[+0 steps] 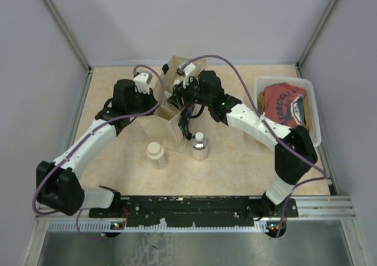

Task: Place the personal care products into the canvas bag

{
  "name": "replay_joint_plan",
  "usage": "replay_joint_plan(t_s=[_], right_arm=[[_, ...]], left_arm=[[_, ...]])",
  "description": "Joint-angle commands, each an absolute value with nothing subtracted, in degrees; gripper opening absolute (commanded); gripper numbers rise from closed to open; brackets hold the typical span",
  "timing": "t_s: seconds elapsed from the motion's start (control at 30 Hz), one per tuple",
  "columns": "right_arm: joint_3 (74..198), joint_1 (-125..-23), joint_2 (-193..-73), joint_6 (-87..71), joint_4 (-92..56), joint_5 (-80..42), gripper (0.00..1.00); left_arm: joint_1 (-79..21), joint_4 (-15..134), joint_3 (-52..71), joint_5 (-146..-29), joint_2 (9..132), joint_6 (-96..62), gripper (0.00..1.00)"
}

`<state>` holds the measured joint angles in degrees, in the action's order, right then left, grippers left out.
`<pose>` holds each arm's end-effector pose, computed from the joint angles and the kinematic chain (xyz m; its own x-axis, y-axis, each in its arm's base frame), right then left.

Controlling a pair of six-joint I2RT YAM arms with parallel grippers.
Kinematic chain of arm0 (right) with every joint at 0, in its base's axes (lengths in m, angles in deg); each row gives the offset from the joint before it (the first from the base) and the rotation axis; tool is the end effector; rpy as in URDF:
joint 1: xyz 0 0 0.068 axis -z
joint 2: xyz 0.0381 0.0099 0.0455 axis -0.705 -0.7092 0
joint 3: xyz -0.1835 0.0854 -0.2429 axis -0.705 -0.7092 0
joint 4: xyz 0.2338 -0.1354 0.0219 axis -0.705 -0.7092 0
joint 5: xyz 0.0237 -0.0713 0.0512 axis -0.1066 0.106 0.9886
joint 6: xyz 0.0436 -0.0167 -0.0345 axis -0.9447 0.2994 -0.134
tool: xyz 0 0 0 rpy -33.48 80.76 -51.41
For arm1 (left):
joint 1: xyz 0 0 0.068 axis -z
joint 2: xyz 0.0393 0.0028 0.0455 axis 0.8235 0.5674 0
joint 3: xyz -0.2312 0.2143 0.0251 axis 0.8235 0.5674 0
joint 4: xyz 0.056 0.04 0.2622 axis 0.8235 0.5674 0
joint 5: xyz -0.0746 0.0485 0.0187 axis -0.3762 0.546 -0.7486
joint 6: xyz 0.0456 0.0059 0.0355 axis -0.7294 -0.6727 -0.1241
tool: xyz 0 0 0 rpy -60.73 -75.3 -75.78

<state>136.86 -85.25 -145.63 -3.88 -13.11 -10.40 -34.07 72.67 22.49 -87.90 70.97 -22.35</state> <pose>0.3062 0.2765 0.3772 -0.2133 -0.1224 -0.9693 -0.8238 0.5559 0.1111 0.2838 -0.1177 0.3444 -0.4790 0.0804 -0.8741 0.4386 0.8845 -0.1590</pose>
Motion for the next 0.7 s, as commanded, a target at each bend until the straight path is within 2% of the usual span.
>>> replay_joint_plan(t_s=[0.0, 0.2, 0.67], right_arm=[[143.0, -85.8, -150.5, -1.2, -5.6, -13.5, 0.00], [148.5, -85.8, -157.3, 0.2, -7.5, -14.6, 0.00], [151.6, -85.8, -162.2, 8.4, -10.2, -26.6, 0.00]], left_arm=[[-34.1, 72.7, 20.5, -90.0, 70.2, -22.2, 0.00], [-34.0, 74.1, 19.9, -89.3, 68.9, -22.7, 0.00], [-34.0, 76.2, 19.6, -88.2, 66.3, -23.2, 0.00]])
